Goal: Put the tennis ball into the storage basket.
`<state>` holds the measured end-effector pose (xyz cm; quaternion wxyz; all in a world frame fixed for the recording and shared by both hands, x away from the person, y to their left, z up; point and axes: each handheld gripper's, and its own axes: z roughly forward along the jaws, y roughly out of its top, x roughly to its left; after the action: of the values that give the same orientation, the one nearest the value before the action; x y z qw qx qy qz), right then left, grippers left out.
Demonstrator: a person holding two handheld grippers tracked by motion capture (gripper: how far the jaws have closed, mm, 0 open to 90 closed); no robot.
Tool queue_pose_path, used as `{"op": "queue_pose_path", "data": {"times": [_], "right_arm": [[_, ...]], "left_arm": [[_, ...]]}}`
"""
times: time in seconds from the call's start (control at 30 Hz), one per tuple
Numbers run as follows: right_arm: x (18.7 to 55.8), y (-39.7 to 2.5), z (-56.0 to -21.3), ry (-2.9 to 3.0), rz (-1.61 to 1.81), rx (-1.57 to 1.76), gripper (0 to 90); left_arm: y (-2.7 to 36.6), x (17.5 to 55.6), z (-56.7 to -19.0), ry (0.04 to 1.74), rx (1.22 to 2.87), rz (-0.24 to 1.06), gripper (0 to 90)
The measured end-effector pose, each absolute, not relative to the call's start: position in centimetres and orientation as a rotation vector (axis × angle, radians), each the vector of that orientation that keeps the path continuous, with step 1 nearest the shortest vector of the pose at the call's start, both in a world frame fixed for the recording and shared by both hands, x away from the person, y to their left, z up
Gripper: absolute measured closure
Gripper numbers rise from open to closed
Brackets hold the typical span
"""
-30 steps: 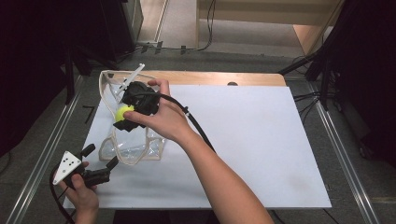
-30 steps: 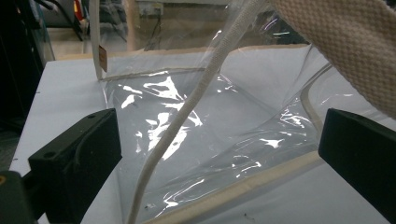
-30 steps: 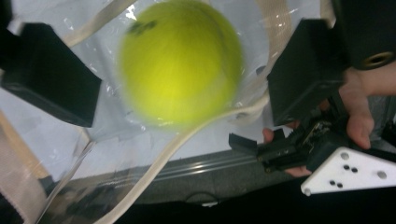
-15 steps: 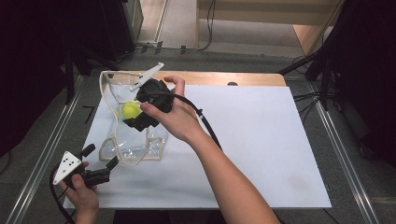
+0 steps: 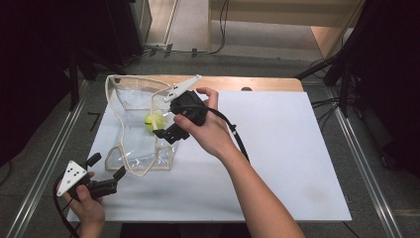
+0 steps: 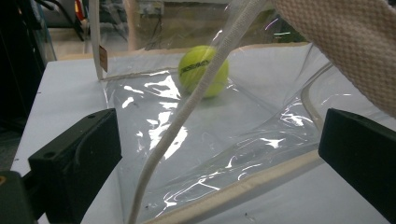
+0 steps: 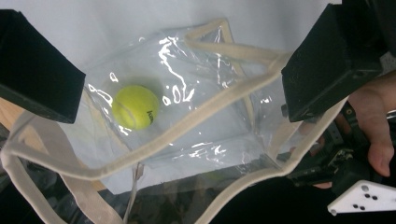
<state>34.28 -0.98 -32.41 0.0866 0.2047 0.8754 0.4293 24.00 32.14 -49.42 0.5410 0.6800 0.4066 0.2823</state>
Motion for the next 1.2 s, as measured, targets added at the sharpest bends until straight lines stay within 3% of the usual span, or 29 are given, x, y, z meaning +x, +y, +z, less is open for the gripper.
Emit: {"op": "queue_pose_path", "data": {"times": [1.2], "right_arm": [[32.6,-9.1,-38.3,2.504,1.271,0.818,0.0]], "left_arm": [[32.1,24.0,-49.4,0.961,1.622,0.673,0.0]]}}
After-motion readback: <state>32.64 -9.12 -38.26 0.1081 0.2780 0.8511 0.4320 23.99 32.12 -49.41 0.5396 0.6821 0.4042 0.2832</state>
